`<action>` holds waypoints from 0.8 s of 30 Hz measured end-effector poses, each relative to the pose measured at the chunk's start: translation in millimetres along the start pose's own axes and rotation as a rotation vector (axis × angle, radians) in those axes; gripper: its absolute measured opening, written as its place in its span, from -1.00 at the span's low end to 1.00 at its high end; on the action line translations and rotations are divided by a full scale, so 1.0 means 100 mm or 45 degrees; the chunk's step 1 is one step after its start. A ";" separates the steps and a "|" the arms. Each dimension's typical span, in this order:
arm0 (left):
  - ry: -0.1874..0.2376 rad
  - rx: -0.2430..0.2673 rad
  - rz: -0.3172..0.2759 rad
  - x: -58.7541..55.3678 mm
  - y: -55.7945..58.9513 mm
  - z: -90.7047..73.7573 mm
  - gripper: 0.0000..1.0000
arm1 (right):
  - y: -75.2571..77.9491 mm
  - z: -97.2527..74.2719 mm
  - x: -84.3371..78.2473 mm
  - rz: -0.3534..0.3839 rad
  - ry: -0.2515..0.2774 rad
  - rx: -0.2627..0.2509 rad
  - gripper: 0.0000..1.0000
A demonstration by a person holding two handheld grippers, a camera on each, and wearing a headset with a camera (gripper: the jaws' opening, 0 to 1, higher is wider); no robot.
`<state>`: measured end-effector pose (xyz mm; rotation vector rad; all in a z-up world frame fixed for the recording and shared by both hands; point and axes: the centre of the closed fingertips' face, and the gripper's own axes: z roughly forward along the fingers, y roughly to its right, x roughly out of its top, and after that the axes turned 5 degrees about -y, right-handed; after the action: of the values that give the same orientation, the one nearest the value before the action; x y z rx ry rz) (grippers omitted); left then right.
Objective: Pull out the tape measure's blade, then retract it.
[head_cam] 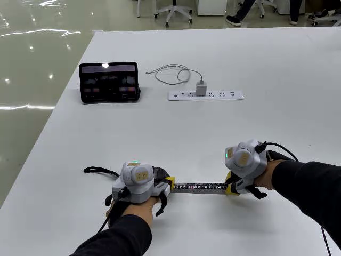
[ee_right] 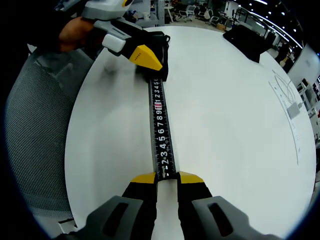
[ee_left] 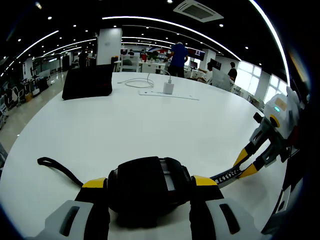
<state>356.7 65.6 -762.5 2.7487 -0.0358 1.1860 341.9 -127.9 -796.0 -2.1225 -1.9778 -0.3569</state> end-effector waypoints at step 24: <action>-0.002 0.000 -0.006 0.00 0.00 -0.01 0.21 | -0.02 0.02 0.10 0.012 0.033 -0.007 -0.80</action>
<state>356.1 65.2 -762.3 2.7480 -0.0292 1.1822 341.1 -117.4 -794.7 -2.1191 -1.9537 -0.3867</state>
